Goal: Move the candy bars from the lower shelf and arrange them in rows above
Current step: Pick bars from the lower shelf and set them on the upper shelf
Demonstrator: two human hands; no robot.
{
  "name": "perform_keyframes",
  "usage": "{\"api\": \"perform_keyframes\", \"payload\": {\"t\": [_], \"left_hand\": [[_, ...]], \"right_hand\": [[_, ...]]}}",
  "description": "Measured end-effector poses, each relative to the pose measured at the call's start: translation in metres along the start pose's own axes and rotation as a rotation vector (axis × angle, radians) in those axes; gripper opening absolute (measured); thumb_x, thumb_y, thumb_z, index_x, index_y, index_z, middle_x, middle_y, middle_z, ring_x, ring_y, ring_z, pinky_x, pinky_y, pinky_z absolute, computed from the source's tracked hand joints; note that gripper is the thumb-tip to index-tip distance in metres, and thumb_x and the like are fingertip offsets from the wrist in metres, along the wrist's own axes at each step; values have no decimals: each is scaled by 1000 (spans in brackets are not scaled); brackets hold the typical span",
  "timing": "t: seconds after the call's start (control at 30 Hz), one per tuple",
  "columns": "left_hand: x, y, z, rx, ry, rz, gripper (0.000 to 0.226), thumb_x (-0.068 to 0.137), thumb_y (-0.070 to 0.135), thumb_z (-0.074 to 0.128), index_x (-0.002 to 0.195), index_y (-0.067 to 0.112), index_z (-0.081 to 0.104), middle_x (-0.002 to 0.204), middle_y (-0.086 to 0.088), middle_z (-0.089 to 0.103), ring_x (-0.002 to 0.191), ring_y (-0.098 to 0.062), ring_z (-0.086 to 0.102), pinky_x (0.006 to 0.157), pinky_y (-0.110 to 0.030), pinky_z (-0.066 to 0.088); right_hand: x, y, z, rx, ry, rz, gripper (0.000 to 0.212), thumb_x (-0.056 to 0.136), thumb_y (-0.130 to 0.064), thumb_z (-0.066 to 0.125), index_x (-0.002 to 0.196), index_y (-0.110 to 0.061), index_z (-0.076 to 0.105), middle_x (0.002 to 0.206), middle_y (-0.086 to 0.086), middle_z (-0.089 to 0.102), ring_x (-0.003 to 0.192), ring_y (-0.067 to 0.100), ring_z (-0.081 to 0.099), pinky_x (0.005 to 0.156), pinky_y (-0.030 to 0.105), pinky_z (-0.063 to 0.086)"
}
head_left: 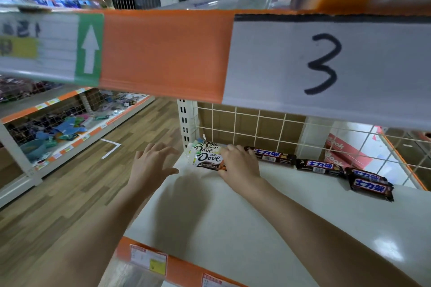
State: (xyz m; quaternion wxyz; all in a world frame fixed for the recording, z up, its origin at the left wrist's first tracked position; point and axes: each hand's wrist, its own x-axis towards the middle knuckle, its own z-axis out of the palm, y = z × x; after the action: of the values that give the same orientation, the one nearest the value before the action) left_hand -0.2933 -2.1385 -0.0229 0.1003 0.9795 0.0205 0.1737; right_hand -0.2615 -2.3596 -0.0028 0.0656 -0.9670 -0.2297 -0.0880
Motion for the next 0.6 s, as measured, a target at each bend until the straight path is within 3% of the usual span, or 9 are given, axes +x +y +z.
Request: {"api": "perform_keyframes", "payload": {"t": [0.17, 0.33, 0.6], "left_hand": [[-11, -13, -3, -9, -5, 13, 49, 69, 41, 77, 115, 32, 61, 125, 5, 54, 122, -19, 42, 93, -38, 33], [-14, -13, -7, 20, -23, 44, 52, 70, 45, 74, 119, 33, 58, 128, 7, 51, 123, -17, 40, 95, -36, 32], [-14, -5, -5, 5, -55, 61, 52, 71, 48, 73, 118, 34, 57, 123, 9, 53, 118, -17, 41, 91, -34, 31]], "right_hand": [[22, -13, -1, -15, 21, -4, 35, 89, -29, 58, 121, -18, 50, 124, 1, 52, 118, 22, 45, 90, 36, 35], [31, -22, 6, -31, -18, 40, 45, 88, -40, 61, 124, -17, 47, 126, 2, 52, 119, 23, 46, 92, 40, 34], [27, -21, 11, -110, -2, 96, 36, 90, -29, 56, 123, -18, 52, 124, 4, 53, 117, 24, 48, 91, 39, 34]]}}
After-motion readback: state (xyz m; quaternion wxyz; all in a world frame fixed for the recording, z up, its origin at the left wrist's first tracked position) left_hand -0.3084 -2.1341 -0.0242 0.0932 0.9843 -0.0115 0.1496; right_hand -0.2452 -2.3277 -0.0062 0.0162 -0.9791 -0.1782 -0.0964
